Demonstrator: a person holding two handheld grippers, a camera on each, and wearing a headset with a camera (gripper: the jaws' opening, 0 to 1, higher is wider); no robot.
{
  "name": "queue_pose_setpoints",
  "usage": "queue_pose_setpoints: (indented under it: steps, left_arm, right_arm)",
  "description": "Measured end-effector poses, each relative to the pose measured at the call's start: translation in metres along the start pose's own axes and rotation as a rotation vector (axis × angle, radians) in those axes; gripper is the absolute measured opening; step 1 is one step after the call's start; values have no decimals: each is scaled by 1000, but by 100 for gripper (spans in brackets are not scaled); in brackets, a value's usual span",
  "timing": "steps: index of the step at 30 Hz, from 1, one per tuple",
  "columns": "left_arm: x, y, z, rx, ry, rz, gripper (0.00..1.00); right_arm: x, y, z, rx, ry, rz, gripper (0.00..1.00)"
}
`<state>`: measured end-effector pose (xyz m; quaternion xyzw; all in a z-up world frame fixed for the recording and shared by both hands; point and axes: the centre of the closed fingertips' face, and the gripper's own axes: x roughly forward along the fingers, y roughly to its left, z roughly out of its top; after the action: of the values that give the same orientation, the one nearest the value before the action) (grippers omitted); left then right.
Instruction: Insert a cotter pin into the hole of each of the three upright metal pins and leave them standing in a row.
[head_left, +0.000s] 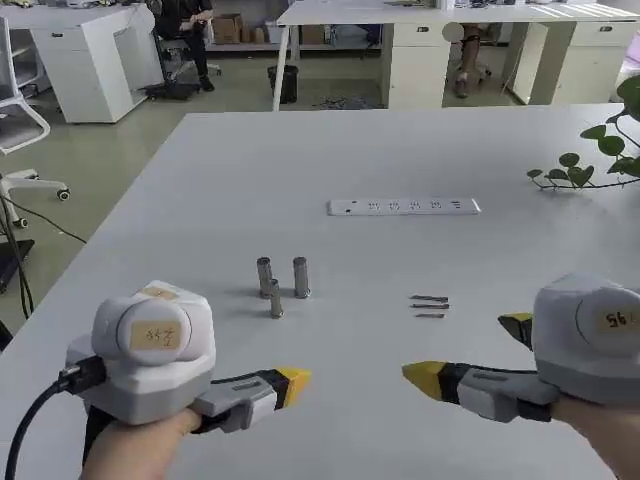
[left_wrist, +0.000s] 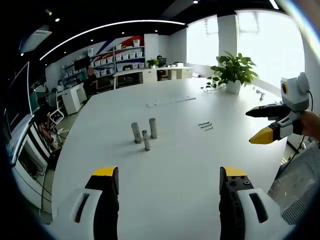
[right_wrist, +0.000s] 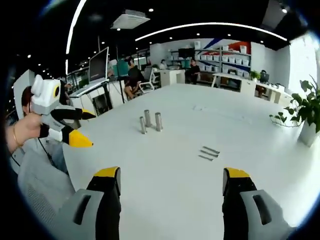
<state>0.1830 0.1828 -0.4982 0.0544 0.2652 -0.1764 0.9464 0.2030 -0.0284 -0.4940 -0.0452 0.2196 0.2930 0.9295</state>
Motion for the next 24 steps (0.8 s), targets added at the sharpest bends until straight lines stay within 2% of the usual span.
queue_pose_setpoints:
  steps: [17,24]
  left_arm:
    - [-2,0,2,22,-2,4,82]
    - [-3,1,3,22,-8,7,82]
  right_arm:
    - [-2,-3,-3,8,8,-13,73]
    - [-2,-6,-3,-2,11,-31,78]
